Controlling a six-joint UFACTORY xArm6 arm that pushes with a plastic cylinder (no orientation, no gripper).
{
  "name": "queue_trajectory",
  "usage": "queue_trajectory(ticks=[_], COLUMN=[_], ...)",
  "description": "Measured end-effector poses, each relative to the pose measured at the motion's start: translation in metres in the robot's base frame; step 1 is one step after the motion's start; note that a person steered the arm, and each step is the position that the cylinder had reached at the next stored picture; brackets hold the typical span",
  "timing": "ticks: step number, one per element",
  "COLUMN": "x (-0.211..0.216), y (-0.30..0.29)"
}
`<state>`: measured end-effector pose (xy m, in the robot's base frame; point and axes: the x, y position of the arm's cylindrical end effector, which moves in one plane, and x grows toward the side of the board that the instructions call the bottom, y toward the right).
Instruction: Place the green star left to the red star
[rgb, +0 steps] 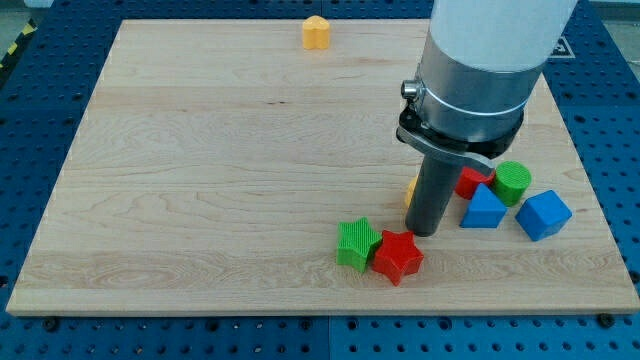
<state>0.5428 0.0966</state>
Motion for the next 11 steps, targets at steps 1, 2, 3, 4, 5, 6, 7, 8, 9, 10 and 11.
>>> queue_trajectory(ticks=[1, 2, 3, 4, 5, 6, 7, 8, 9, 10, 11], x=[0.000, 0.000, 0.000, 0.000, 0.000, 0.000, 0.000, 0.000, 0.012, 0.039, 0.065], y=[-0.017, -0.030, -0.046, -0.065, -0.079, -0.098, -0.125, -0.147, -0.151, -0.153, -0.152])
